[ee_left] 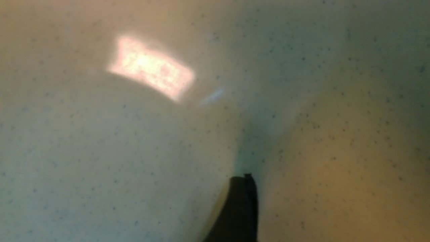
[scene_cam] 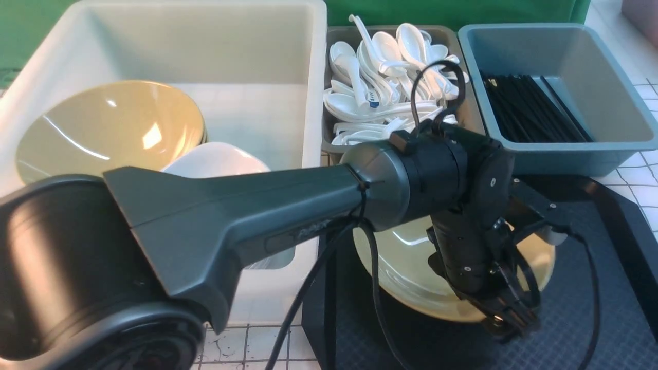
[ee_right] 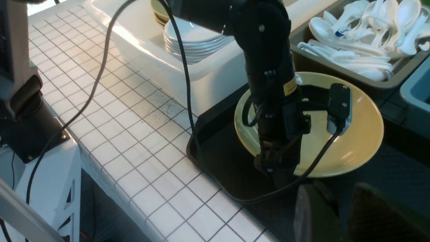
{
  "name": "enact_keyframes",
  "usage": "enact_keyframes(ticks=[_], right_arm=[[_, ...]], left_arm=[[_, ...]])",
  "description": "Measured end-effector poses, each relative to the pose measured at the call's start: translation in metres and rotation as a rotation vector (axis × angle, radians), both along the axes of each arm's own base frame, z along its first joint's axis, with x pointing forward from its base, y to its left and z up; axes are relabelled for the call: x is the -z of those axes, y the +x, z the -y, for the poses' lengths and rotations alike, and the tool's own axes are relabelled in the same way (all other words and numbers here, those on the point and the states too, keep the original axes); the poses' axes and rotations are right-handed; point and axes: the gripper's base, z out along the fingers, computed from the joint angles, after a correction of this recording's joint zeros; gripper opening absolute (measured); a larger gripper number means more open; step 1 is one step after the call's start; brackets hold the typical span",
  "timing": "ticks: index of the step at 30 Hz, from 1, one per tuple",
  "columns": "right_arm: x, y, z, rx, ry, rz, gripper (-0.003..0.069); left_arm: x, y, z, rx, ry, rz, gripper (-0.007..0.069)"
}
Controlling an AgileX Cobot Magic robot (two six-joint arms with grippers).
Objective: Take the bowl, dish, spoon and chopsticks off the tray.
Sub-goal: Use the left arm to grab the yellow noodle bowl on the left, then use the left arm to put the noodle bowl into the large storage box on the left
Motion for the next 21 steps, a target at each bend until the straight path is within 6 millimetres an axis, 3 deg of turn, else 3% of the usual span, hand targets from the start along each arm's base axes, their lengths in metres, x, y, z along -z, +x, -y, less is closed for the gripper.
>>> enact_keyframes(ticks=[3,8,10,12,14,18,19,21], right_arm=[[0.0,0.0,0.0,0.002,0.003,-0.003,0.0163],[0.0,0.0,0.0,0.004,0.005,-0.005,0.0163],[0.0,0.0,0.0,0.007,0.009,-0.009,0.0163],[0.0,0.0,0.0,0.013,0.02,-0.02,0.0163],[0.0,0.0,0.0,0.023,0.036,-0.037,0.0163],[0.0,0.003,0.0,0.054,0.041,-0.046,0.0163],[0.0,0.003,0.0,0.057,0.041,-0.046,0.0163],[-0.002,0.009,-0.005,0.081,0.011,-0.052,0.0163]], left_arm=[[-0.003,0.005,-0.001,0.033,0.027,0.083,0.0345],[-0.016,0.0,-0.002,-0.012,0.049,0.068,0.0316],[-0.025,-0.004,-0.003,-0.021,0.06,0.057,0.0268],[-0.054,-0.016,-0.003,-0.005,0.04,0.103,0.0117],[-0.086,-0.033,-0.003,0.014,-0.014,0.131,0.0037],[-0.137,-0.073,-0.008,0.058,-0.115,0.13,0.0017],[-0.14,-0.073,-0.009,0.056,-0.12,0.132,0.0017],[-0.167,-0.083,-0.021,0.048,-0.176,0.157,0.0017]])
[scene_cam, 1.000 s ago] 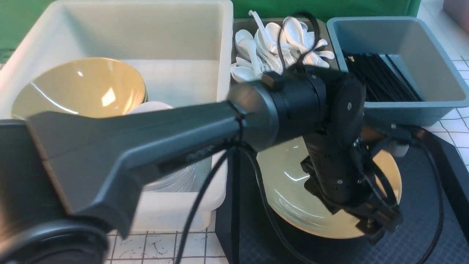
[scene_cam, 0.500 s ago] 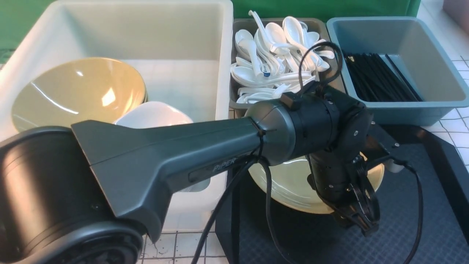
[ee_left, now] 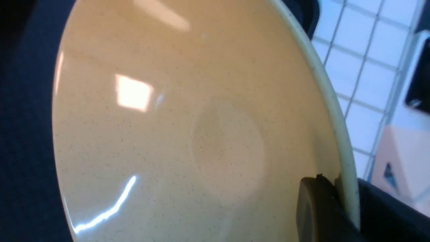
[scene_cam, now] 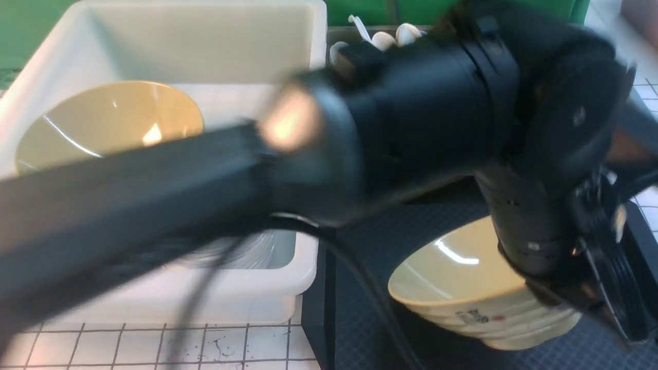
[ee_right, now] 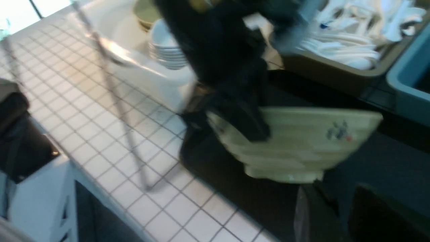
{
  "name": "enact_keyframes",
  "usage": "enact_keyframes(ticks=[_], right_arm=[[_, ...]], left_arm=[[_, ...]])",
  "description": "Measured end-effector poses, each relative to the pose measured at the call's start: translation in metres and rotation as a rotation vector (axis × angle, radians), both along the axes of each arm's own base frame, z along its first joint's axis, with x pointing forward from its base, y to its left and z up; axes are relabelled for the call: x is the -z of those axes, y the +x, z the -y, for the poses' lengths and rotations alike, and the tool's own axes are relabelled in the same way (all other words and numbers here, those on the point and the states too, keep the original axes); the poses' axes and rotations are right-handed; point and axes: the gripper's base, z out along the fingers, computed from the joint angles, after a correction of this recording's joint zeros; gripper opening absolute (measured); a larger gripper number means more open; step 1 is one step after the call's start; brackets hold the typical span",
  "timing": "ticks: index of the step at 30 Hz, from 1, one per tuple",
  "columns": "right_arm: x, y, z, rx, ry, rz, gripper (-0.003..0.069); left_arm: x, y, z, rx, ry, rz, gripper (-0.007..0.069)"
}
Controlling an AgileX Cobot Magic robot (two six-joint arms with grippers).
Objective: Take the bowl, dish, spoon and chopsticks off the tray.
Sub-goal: Use the left arm to put the noodle bowl into the large storage box on the left
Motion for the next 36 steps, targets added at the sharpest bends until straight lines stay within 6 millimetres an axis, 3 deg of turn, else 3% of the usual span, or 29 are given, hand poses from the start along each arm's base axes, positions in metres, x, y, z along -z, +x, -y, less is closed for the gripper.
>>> enact_keyframes(ticks=[6,8,14,18,24,30,36], right_arm=[[-0.003,0.016,-0.023,-0.01,-0.1,-0.029,0.0163],[-0.006,0.026,-0.038,-0.033,-0.142,-0.012,0.0163],[-0.007,0.05,-0.076,-0.087,-0.243,0.012,0.0163],[-0.004,0.059,-0.09,-0.106,-0.301,0.001,0.0163],[-0.006,0.062,-0.094,-0.124,-0.292,0.043,0.0163],[-0.013,0.064,-0.099,-0.133,-0.229,0.112,0.0163],[-0.035,0.066,-0.108,-0.158,-0.05,0.303,0.0163]], left_arm=[[-0.055,-0.003,-0.045,-0.101,-0.048,0.155,0.0017],[-0.076,0.003,-0.076,-0.222,-0.027,0.229,0.0017],[-0.101,0.046,-0.154,-0.558,0.052,0.38,0.0017],[-0.089,0.07,-0.201,-0.7,0.147,0.376,0.0017],[-0.032,0.114,-0.255,-0.847,0.253,0.311,0.0017],[-0.002,0.143,-0.281,-0.91,0.235,0.321,0.0017],[0.014,0.158,-0.286,-0.913,0.278,0.321,0.0017]])
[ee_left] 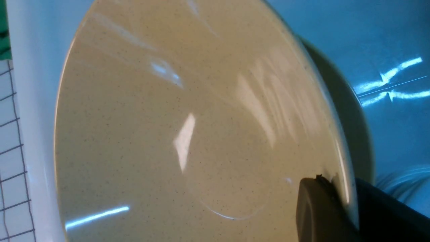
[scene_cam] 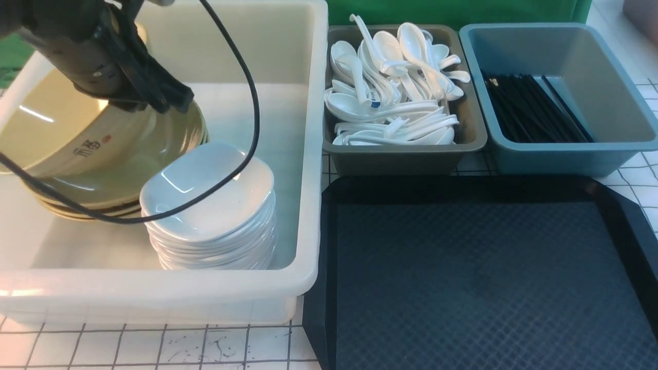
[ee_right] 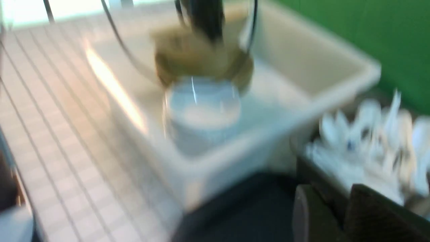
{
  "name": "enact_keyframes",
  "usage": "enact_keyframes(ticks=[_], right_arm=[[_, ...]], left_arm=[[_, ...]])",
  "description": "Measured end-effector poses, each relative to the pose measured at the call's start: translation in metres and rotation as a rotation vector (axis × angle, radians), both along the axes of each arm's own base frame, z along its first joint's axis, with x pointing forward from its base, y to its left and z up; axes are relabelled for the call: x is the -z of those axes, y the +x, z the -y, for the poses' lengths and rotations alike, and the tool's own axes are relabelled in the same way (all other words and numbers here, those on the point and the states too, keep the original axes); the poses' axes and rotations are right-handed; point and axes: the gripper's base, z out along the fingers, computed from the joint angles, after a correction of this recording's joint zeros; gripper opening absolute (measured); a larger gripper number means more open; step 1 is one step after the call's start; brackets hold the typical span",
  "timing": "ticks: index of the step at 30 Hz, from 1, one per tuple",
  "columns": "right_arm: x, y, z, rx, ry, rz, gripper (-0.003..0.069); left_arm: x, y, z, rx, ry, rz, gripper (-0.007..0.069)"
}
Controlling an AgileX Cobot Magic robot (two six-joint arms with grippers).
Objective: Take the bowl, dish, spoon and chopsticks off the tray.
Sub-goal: Use the left arm to put the noodle bowl into the large storage box on the left
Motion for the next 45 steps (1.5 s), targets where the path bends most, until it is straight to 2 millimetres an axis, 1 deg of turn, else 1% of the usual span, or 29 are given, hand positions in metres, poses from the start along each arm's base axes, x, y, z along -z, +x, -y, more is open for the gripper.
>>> enact_keyframes(ticks=[2,10,14,15,17,19,20,21,22,25,27,28,29,31,32,33,34,35,36,37,38,40,42,45], right_arm=[[-0.002,0.0,-0.001,-0.006,0.02,0.017,0.0163],[0.0,0.0,0.0,0.0,-0.001,-0.001,0.0163],[0.001,0.0,0.0,0.0,-0.004,-0.006,0.0163],[0.001,0.0,0.0,-0.001,-0.003,-0.009,0.0163],[0.001,0.0,0.0,-0.001,-0.005,-0.013,0.0163],[0.001,0.0,0.0,-0.001,-0.006,-0.015,0.0163],[0.001,0.0,0.0,-0.001,-0.007,-0.017,0.0163],[0.001,0.0,0.0,-0.001,-0.007,-0.017,0.0163],[0.001,0.0,0.0,-0.001,-0.007,-0.017,0.0163],[0.001,-0.001,0.0,-0.002,-0.008,-0.017,0.0163],[0.002,-0.001,0.0,-0.002,-0.011,-0.018,0.0163],[0.002,-0.001,0.0,-0.002,-0.011,-0.02,0.0163],[0.003,-0.001,0.0,-0.001,-0.019,-0.029,0.0163],[0.006,-0.001,0.002,0.007,-0.046,-0.056,0.0163],[0.01,-0.001,0.003,0.019,-0.07,-0.089,0.0163],[0.013,-0.002,0.005,0.031,-0.091,-0.122,0.0163],[0.016,-0.002,0.006,0.042,-0.114,-0.151,0.0163],[0.019,-0.003,0.007,0.052,-0.135,-0.179,0.0163],[0.02,-0.003,0.008,0.058,-0.145,-0.193,0.0163],[0.022,-0.003,0.009,0.066,-0.164,-0.214,0.0163],[0.025,-0.004,0.01,0.071,-0.182,-0.229,0.0163],[0.03,-0.004,0.011,0.078,-0.21,-0.253,0.0163],[0.038,-0.003,0.01,0.087,-0.242,-0.285,0.0163],[0.055,-0.002,0.008,0.111,-0.269,-0.345,0.0163]], left_arm=[[0.004,0.003,0.001,0.006,0.009,-0.004,0.0017],[0.017,0.011,0.005,0.011,0.001,-0.037,0.0018],[0.024,0.014,0.008,0.013,-0.013,-0.063,0.0037],[0.025,0.015,0.009,0.014,-0.02,-0.066,0.0085],[0.027,0.015,0.01,0.012,-0.035,-0.071,0.0152],[0.027,0.015,0.01,0.0,-0.047,-0.07,0.0242],[0.026,0.015,0.01,-0.004,-0.052,-0.067,0.0281],[0.023,0.013,0.009,-0.017,-0.064,-0.057,0.0341],[0.02,0.012,0.009,-0.024,-0.072,-0.05,0.037],[-0.002,-0.002,0.007,-0.057,-0.132,0.015,0.0519],[-0.019,-0.016,0.008,-0.074,-0.186,0.053,0.0582],[-0.02,-0.018,0.008,-0.074,-0.193,0.057,0.0591],[-0.038,-0.034,0.009,-0.076,-0.254,0.094,0.0615],[-0.058,-0.056,0.012,-0.088,-0.358,0.136,0.0608],[-0.071,-0.071,0.013,-0.093,-0.437,0.164,0.0583],[-0.081,-0.084,0.012,-0.101,-0.509,0.183,0.0535],[-0.089,-0.098,0.011,-0.107,-0.573,0.2,0.0465],[-0.095,-0.112,0.007,-0.107,-0.626,0.215,0.038],[-0.095,-0.12,0.006,-0.106,-0.653,0.219,0.0323],[-0.095,-0.134,0.001,-0.1,-0.687,0.23,0.0221],[-0.092,-0.147,-0.003,-0.091,-0.715,0.242,0.0132],[-0.08,-0.17,-0.011,-0.074,-0.762,0.262,0.0045],[-0.06,-0.198,-0.019,-0.049,-0.836,0.301,0.0011],[-0.019,-0.224,-0.027,-0.025,-0.947,0.348,-0.0001]])
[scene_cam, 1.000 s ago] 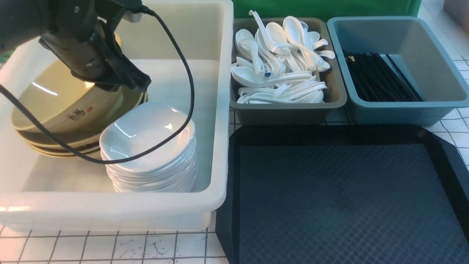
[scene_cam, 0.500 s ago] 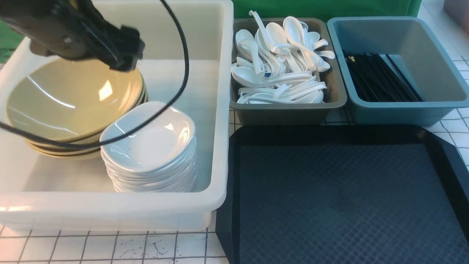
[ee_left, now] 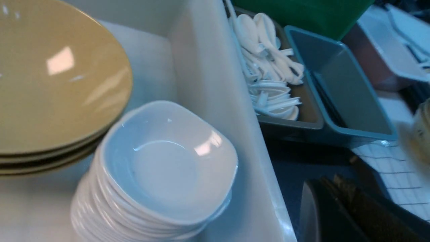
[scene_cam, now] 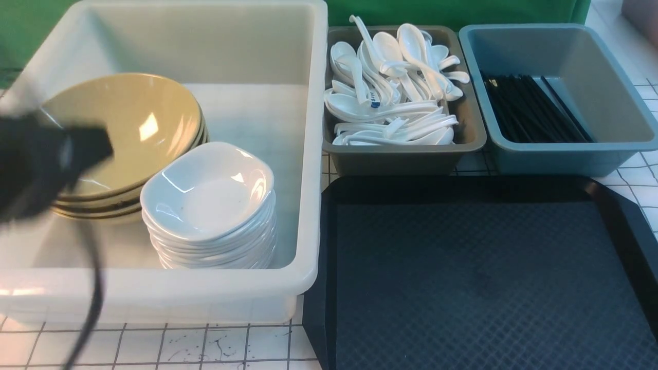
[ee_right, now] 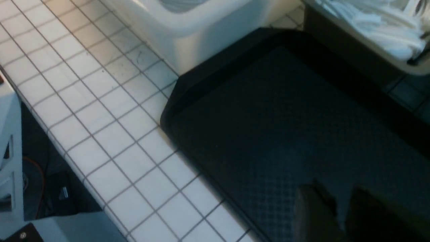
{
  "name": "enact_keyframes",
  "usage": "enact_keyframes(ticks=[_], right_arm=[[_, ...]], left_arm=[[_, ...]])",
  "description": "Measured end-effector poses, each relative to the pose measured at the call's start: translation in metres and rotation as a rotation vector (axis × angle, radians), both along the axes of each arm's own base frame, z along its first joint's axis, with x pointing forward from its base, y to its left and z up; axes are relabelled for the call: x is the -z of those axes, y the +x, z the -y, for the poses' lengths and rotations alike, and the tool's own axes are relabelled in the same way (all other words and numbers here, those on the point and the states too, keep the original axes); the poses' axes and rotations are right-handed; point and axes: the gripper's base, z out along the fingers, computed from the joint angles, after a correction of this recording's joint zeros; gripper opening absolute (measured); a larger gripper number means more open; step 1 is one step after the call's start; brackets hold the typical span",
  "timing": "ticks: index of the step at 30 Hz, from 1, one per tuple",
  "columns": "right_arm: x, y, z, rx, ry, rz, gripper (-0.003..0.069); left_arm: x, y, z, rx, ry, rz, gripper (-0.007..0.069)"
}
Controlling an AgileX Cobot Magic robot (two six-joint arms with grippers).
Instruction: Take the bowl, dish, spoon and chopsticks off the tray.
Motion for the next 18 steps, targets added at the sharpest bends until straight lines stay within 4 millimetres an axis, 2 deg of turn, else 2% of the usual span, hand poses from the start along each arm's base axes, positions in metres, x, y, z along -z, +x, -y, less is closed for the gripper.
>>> enact_keyframes(ticks=[1,3,7,12,18], right_arm=[[0.006,0.001,-0.001,0.013,-0.005,-0.022,0.0163],[0.019,0.002,-0.003,0.043,-0.007,-0.066,0.0163],[0.033,0.004,-0.007,0.085,0.02,-0.11,0.0163],[0.037,0.005,-0.009,0.102,0.038,-0.127,0.0167],[0.042,0.002,-0.004,0.145,-0.005,-0.183,0.0173]], left_arm=[[0.016,-0.013,-0.004,0.006,-0.057,0.05,-0.0001],[0.044,-0.025,-0.009,0.005,-0.119,0.113,-0.0001],[0.077,-0.037,-0.015,-0.002,-0.169,0.2,-0.0001],[0.091,-0.043,-0.018,-0.007,-0.181,0.239,-0.0001],[0.097,-0.044,-0.018,0.0,-0.179,0.205,-0.0001]])
